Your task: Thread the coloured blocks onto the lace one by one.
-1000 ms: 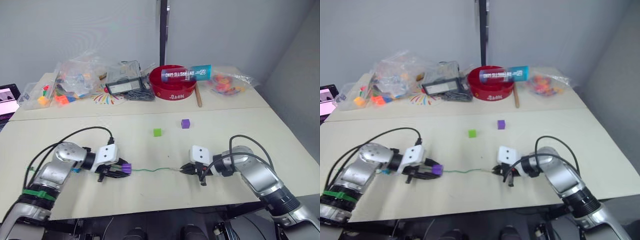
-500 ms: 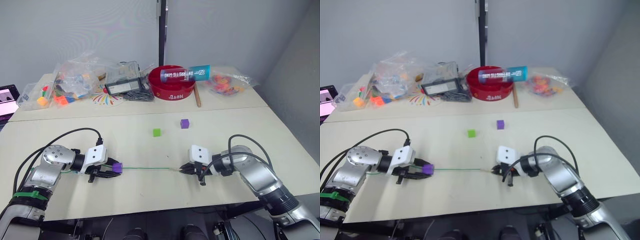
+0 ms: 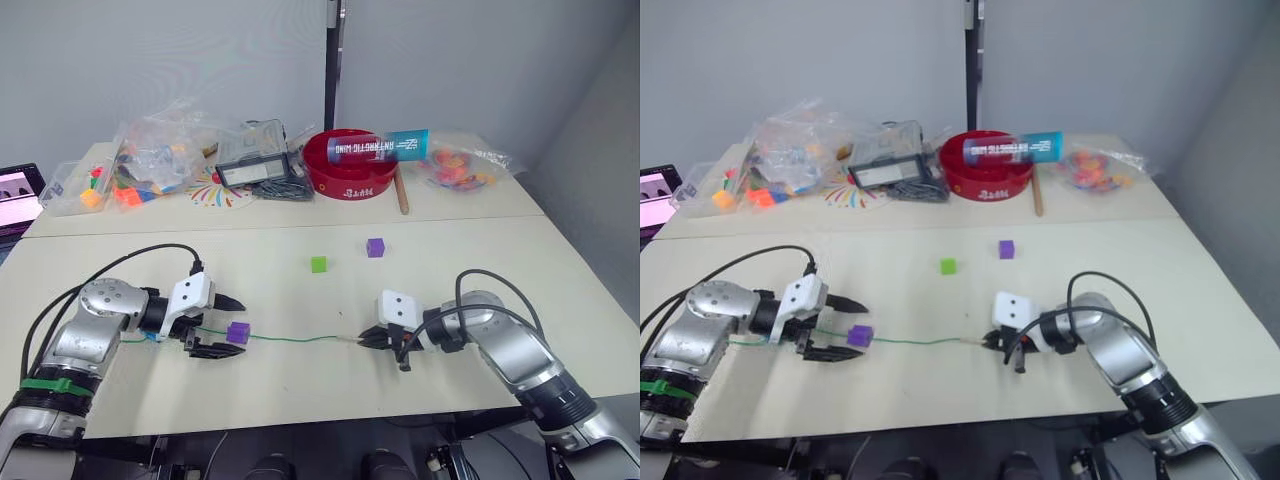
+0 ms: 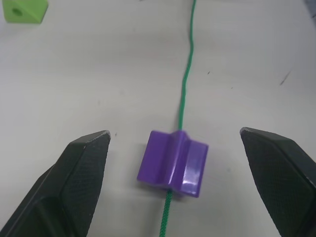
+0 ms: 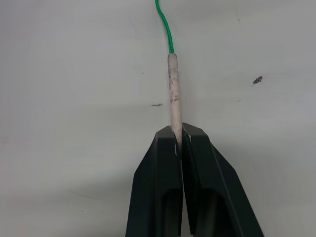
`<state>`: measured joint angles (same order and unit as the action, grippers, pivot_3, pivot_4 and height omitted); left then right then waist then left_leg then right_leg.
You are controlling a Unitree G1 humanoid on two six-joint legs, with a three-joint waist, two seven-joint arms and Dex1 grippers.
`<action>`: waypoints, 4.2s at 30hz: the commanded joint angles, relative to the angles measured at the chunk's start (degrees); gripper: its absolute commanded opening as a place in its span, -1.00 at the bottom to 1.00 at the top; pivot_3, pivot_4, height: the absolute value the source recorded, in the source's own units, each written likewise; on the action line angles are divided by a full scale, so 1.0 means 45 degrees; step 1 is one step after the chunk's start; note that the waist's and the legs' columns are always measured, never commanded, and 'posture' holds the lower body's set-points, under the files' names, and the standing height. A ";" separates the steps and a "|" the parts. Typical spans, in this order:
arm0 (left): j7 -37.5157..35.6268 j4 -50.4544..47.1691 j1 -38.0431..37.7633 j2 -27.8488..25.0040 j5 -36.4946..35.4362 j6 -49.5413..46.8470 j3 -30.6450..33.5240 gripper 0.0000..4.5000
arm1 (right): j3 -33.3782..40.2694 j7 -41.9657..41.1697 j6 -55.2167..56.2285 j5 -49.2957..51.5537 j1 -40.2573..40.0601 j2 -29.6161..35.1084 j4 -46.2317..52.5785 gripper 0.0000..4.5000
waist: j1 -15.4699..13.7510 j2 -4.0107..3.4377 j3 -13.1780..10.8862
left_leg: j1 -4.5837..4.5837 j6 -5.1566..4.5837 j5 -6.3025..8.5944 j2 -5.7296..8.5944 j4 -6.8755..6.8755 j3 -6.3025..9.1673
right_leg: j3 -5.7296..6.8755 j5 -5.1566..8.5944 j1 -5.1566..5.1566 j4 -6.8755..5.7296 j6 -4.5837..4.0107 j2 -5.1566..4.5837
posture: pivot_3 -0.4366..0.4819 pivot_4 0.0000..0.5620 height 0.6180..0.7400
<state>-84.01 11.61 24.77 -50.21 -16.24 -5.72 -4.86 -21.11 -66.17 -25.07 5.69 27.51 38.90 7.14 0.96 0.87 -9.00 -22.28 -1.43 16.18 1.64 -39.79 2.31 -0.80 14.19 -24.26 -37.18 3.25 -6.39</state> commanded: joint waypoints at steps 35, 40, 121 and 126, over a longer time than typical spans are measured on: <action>0.3594 -0.0250 0.1387 0.5885 0.1656 -0.0787 -0.2909 -0.27 | 0.0110 0.0211 -0.1000 0.0232 0.0492 -0.0305 0.1355 -1.00 | -0.0053 0.0007 -0.0003 | -0.0004 0.0006 -0.0004 0.0039 -0.0014 0.0016 | 0.0000 -0.0003 0.0004 0.0010 0.0005 -0.0028 | -0.05 -0.47 1.00; 0.3590 -0.0209 0.1419 0.5753 0.1701 -0.0764 -0.2883 -0.99 | 0.0130 0.0214 -0.0990 0.0250 0.0517 -0.0257 0.1317 -1.00 | -0.0085 0.0007 -0.0003 | -0.0005 0.0007 -0.0005 0.0042 -0.0017 0.0018 | -0.0001 -0.0003 0.0005 0.0010 0.0005 -0.0031 | -0.05 -0.47 1.00; 0.4076 -0.2257 -0.0277 0.4372 0.1400 -0.1581 -0.2296 -1.00 | 0.0754 0.3254 0.6934 -0.5781 1.1359 -0.4291 -1.8776 0.07 | 0.0551 -0.0006 -0.0005 | -0.0012 0.0111 -0.0062 0.0054 0.0035 0.0017 | -0.0015 -0.0009 -0.0024 -0.0015 0.0014 -0.0047 | -0.05 -0.47 1.00; 0.3945 -0.2098 -0.0119 0.4459 0.1396 -0.1581 -0.2401 -1.00 | 0.0899 0.3487 0.7148 -0.5897 1.1359 -0.4253 -1.8697 0.07 | 0.0563 -0.0007 -0.0005 | -0.0012 0.0111 -0.0062 0.0054 0.0036 0.0018 | -0.0015 -0.0009 -0.0025 -0.0016 0.0015 -0.0048 | -0.05 -0.47 1.00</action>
<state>-66.00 3.09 23.77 -30.01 -9.17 -12.86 -16.13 -18.13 -51.48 5.84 -21.19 78.06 19.30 -78.07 3.49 0.84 -9.03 -22.34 -0.93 15.91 1.88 -39.63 2.39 -0.86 14.15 -24.37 -37.25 3.31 -6.60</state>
